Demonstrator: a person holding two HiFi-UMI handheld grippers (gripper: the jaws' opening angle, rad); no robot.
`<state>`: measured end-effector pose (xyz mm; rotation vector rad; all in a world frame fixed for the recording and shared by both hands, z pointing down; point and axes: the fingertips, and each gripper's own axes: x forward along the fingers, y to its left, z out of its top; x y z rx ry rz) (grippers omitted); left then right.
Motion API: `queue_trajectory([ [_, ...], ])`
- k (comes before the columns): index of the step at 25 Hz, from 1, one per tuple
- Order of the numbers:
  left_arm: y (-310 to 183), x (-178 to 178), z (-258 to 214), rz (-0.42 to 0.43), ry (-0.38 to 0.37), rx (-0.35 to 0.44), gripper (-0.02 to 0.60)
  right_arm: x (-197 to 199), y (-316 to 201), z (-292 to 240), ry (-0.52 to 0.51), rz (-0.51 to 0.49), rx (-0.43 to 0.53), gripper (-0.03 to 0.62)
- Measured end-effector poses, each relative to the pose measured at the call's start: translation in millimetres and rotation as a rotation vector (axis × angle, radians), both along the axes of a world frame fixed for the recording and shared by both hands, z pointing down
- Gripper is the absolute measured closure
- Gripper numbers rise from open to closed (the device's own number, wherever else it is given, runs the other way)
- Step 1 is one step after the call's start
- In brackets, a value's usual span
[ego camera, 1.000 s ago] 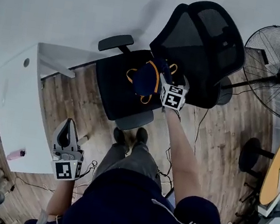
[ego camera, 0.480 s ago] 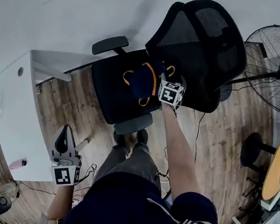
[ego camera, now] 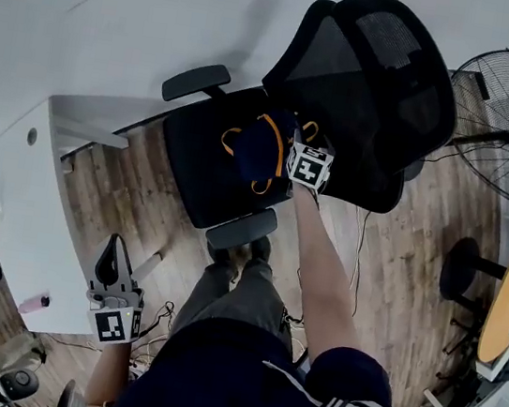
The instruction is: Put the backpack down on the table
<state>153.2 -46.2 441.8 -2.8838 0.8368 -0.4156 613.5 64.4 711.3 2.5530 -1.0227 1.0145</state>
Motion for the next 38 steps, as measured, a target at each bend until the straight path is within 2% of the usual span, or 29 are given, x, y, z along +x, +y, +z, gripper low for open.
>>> queue_trajectory([
  [6,-0.1,1.4,6.2,-0.008,-0.019,-0.007,0.578,-3.7,3.7,22.6,-0.132,0.085,0.059,0.381],
  [13,-3.7,-0.7,11.2,-0.018,-0.034,-0.013,0.578,-1.2,-4.1,32.2,-0.202,0.09,0.139,0.41],
  [21,-4.5,1.5,14.2,-0.016,-0.042,-0.015,0.578,0.2,-18.5,19.1,-0.16,-0.069,0.123,0.413],
  [23,-4.3,3.2,14.0,-0.015,-0.037,-0.017,0.578,0.5,-18.7,18.3,-0.147,-0.089,0.107,0.444],
  [26,-3.9,6.1,10.3,-0.009,-0.011,-0.017,0.578,1.3,-16.3,10.0,-0.099,-0.109,0.104,0.455],
  [31,-3.5,1.8,14.8,-0.021,-0.033,-0.017,0.578,-0.5,-15.0,3.4,-0.046,-0.151,0.076,0.49],
  [35,-2.1,5.8,13.8,-0.016,-0.025,-0.015,0.578,1.9,-12.1,4.3,-0.01,-0.173,0.031,0.58],
  [38,-1.4,7.8,10.0,-0.018,-0.002,-0.012,0.578,2.6,-12.0,6.2,-0.001,-0.186,0.007,0.59],
])
